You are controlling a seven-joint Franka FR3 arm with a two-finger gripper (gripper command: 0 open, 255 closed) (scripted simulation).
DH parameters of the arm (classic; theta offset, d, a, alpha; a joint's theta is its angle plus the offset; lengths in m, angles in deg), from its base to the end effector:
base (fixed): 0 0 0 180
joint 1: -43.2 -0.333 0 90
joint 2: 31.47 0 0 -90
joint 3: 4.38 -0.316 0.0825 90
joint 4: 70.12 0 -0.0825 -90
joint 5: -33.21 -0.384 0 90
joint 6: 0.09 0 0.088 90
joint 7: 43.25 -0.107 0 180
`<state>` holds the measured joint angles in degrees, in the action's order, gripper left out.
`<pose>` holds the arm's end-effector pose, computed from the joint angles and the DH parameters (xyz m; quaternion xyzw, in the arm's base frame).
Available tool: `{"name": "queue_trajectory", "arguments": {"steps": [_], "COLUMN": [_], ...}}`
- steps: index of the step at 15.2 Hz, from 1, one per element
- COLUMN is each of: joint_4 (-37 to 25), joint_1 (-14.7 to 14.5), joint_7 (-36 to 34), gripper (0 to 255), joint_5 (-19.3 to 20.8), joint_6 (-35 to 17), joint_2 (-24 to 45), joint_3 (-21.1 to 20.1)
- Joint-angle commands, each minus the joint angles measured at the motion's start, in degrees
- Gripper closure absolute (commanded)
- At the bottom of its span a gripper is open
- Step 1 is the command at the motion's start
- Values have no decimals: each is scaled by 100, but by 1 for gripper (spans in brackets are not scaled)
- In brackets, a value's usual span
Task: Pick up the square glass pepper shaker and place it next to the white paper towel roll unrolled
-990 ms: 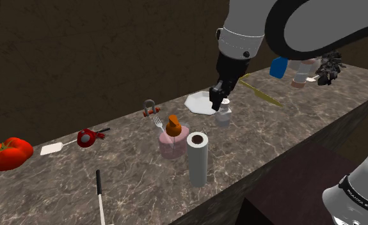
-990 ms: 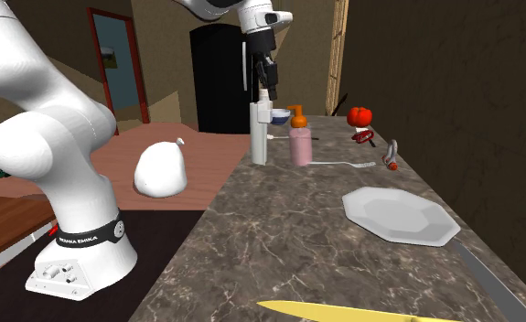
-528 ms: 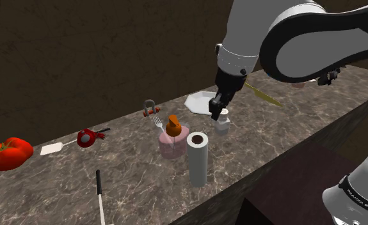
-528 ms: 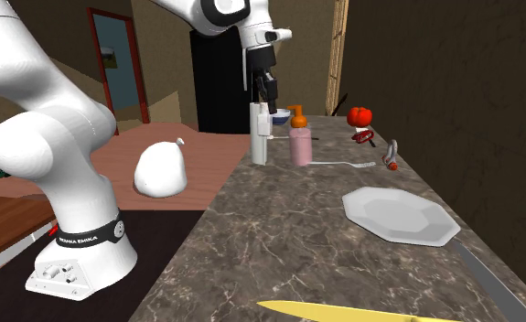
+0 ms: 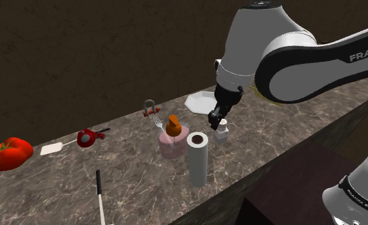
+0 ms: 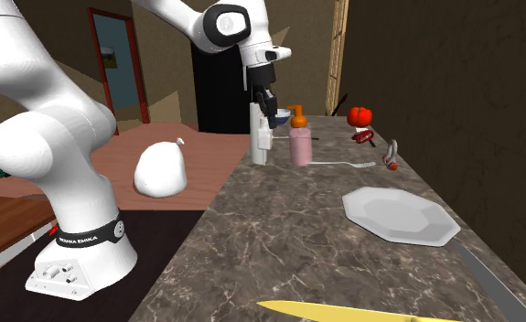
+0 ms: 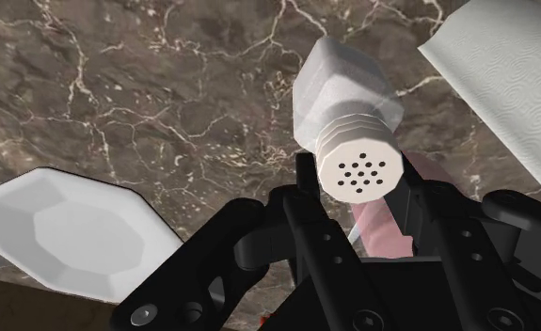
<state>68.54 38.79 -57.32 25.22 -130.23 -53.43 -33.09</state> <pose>0.3752 0.2582 0.4525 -0.9875 -0.1187 -0.1033 0.0080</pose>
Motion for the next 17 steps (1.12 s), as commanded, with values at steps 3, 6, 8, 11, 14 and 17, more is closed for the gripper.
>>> {"name": "queue_trajectory", "arguments": {"steps": [3,6,8,11,14,17], "joint_4": [212,352,440,562,673,695], "joint_1": [14,36,54,90,135,145], "joint_7": [-47,-94,-131,-197,-278,-297], "gripper": [255,255,255,255,255,255], "joint_5": [25,62,95,159,245,265], "joint_6": [-335,-593,-767,-1032,-1299,-1354], "joint_2": [125,249,341,491,659,695], "joint_3": [-70,-129,-171,-237,-307,-321]}}
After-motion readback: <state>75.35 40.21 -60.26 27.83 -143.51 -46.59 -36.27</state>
